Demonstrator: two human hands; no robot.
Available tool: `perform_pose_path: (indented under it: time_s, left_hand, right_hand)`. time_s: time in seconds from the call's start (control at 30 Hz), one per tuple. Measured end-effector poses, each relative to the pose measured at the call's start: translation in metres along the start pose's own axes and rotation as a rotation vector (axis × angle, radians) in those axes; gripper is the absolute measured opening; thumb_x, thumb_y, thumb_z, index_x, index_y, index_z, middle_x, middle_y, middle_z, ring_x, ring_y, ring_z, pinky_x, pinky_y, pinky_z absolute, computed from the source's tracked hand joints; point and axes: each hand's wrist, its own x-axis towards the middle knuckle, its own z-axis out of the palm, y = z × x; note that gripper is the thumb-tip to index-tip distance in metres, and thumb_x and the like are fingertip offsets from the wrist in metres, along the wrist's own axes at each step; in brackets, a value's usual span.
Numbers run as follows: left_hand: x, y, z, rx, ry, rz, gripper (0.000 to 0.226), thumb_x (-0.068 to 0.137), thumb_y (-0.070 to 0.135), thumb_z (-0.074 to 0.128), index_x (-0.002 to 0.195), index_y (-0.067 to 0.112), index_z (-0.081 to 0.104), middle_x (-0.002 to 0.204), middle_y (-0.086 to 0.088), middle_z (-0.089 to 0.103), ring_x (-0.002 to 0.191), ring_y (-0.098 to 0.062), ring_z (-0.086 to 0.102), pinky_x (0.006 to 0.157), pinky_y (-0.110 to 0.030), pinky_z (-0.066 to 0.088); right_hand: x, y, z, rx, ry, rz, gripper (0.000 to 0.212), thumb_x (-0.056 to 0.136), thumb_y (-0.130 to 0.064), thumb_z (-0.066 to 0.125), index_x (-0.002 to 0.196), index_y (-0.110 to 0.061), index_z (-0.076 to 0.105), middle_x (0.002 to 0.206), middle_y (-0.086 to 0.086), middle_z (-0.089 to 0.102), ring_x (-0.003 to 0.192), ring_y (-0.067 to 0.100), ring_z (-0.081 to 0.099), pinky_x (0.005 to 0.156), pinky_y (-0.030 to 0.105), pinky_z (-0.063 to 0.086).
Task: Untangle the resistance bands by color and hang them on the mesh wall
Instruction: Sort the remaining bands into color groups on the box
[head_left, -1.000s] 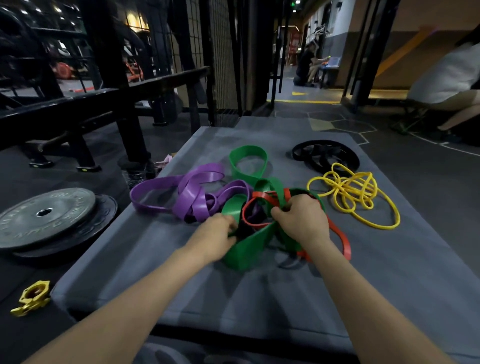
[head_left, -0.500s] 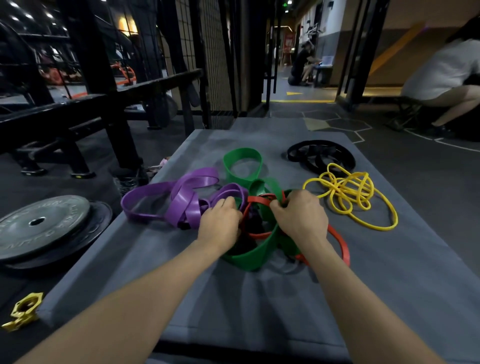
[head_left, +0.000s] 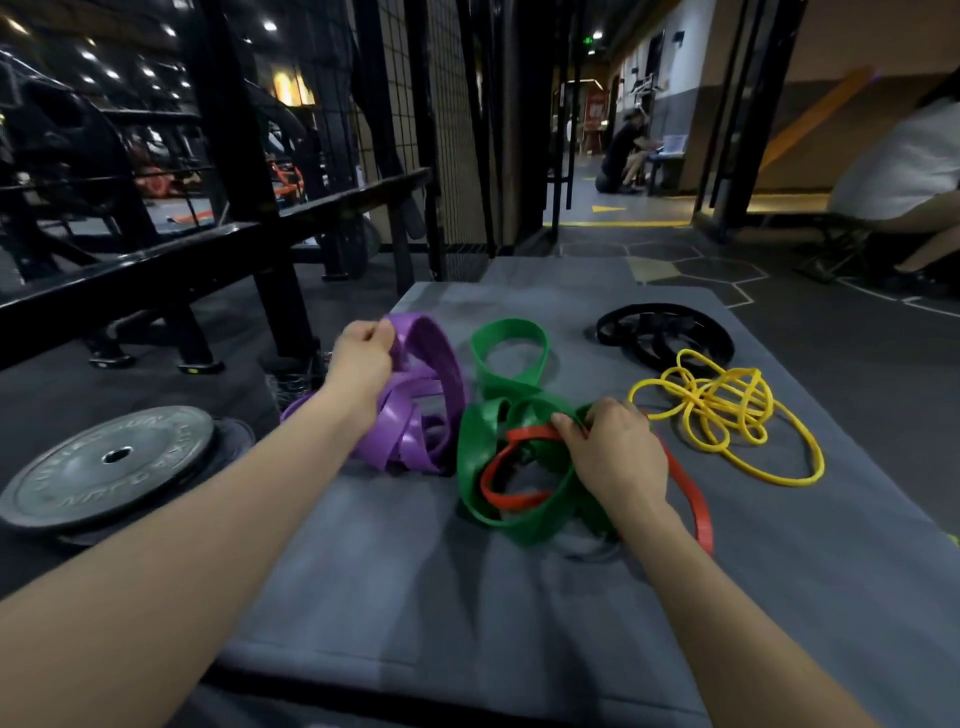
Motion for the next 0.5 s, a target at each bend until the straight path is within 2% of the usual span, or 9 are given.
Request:
perform_pose_path:
  time_s: [0.1,0.2,0.27,0.33,0.43,0.5]
  left_hand:
    - [-0.009,-0.018,-0.027,0.331,0.09,0.097,0.028,0.097,0.019,0.042,0.072,0.01,0.052,0.077,-0.007,0.059,0.083,-0.024,0.054,0.07,-0.034,0.042]
    - [-0.016,-0.051,-0.048,0.529,0.057,0.135,0.031,0.093,0.013,0.048,0.062,0.01,0.047,0.07,-0.013,0.052,0.074,-0.025,0.049,0.067,-0.033,0.037]
    - [-0.013,-0.069,-0.059,0.624,0.045,0.118,0.018,0.091,0.013,0.051,0.075,0.006,0.055,0.087,-0.022,0.054,0.086,-0.032,0.055,0.079,-0.035,0.04]
    - [-0.012,-0.077,-0.068,0.668,0.068,0.014,0.017,0.091,0.016,0.051,0.097,0.002,0.059,0.113,-0.025,0.05,0.107,-0.033,0.049,0.095,-0.033,0.035]
    - [-0.009,-0.079,-0.08,0.586,0.145,-0.168,0.039,0.088,0.018,0.057,0.124,0.006,0.048,0.133,-0.025,0.035,0.121,-0.034,0.041,0.105,-0.031,0.03]
    - [-0.007,-0.075,-0.087,0.59,0.119,-0.224,0.051,0.088,0.02,0.057,0.135,0.011,0.037,0.139,-0.025,0.026,0.126,-0.038,0.036,0.108,-0.033,0.028]
  right_hand:
    - [-0.004,-0.013,0.001,0.055,0.058,-0.074,0.042,0.087,-0.039,0.059,0.104,-0.001,0.054,0.113,0.015,0.05,0.107,0.035,0.05,0.082,0.039,0.04]
    - [-0.012,-0.031,0.006,0.115,0.059,-0.23,0.036,0.086,-0.029,0.062,0.109,-0.004,0.055,0.113,0.014,0.05,0.11,0.032,0.046,0.093,0.035,0.035]
    - [-0.014,-0.046,0.011,0.138,0.01,-0.297,0.033,0.087,-0.026,0.061,0.113,-0.006,0.056,0.115,0.011,0.051,0.112,0.029,0.046,0.096,0.033,0.035]
    - [-0.014,-0.062,0.019,0.136,-0.078,-0.346,0.035,0.088,-0.026,0.059,0.117,-0.008,0.054,0.119,0.009,0.05,0.115,0.027,0.044,0.098,0.031,0.034]
    - [-0.004,-0.086,0.037,0.103,-0.264,-0.351,0.039,0.088,-0.028,0.059,0.119,-0.006,0.053,0.122,0.011,0.05,0.117,0.028,0.044,0.101,0.035,0.035]
    - [0.007,-0.1,0.05,0.095,-0.362,-0.309,0.034,0.088,-0.031,0.06,0.108,-0.004,0.056,0.112,0.015,0.053,0.108,0.029,0.048,0.092,0.036,0.039]
